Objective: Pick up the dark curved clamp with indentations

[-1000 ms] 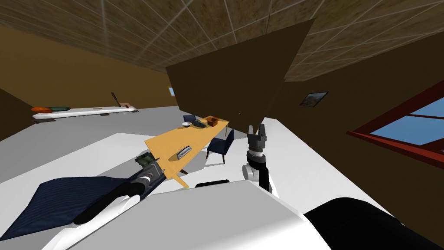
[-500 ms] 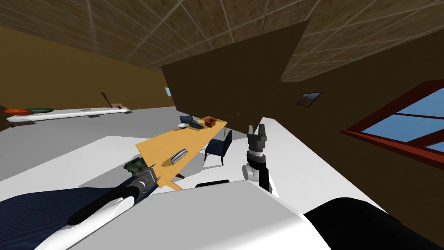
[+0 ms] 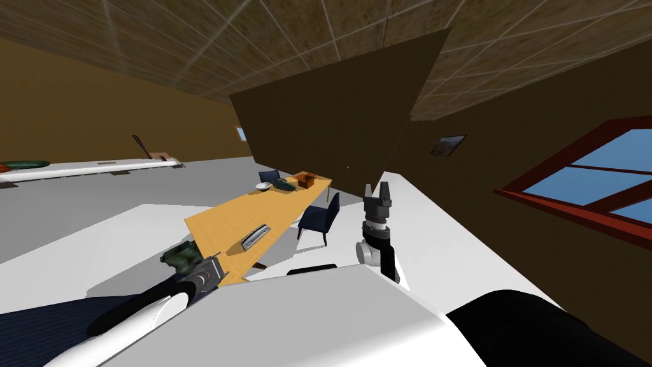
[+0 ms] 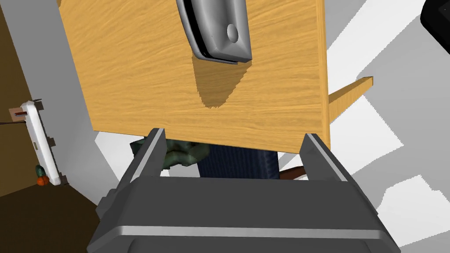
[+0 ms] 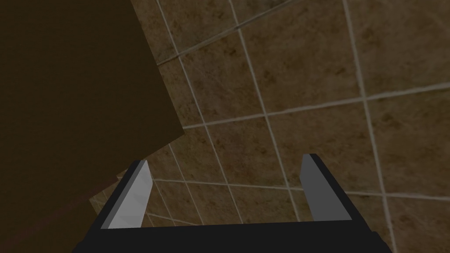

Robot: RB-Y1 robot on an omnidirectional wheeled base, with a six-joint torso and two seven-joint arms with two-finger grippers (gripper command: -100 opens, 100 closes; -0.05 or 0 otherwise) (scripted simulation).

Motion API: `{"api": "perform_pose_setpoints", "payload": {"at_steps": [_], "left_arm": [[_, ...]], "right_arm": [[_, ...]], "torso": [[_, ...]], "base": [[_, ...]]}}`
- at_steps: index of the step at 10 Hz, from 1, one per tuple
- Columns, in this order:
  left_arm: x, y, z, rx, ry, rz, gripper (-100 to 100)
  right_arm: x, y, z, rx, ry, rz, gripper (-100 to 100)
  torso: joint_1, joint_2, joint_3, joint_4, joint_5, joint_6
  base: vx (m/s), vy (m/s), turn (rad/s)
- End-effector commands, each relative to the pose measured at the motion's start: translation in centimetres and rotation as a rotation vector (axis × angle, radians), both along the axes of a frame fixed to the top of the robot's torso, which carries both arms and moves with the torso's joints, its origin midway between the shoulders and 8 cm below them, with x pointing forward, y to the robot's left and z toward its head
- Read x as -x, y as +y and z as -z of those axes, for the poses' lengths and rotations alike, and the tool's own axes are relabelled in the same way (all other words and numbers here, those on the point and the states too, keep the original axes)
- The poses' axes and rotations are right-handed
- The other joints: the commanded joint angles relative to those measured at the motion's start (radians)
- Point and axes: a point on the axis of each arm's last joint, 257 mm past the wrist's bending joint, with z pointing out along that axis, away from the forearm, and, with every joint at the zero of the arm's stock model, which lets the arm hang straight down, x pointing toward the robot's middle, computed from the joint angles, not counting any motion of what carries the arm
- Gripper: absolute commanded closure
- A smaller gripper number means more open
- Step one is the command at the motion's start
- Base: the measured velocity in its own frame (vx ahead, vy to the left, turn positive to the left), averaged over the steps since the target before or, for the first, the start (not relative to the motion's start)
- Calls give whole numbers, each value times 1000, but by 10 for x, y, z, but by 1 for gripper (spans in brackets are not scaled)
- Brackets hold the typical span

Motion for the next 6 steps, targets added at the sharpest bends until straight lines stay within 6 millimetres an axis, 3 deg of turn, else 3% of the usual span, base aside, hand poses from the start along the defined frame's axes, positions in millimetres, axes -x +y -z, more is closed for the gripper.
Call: {"api": "perform_pose_setpoints", "payload": {"at_steps": [1, 6], "left_arm": [[14, 6, 11, 36, 44, -43, -100], [49, 19, 33, 127, 137, -151, -100]], "right_arm": [[0, 0, 0, 0, 0, 0, 0], [0, 0, 0, 0, 0, 0, 0]], "torso": [[0, 0, 0, 0, 0, 0], [1, -5, -3, -1, 0, 0]], "base": [[110, -17, -107], [149, -7, -73]]}}
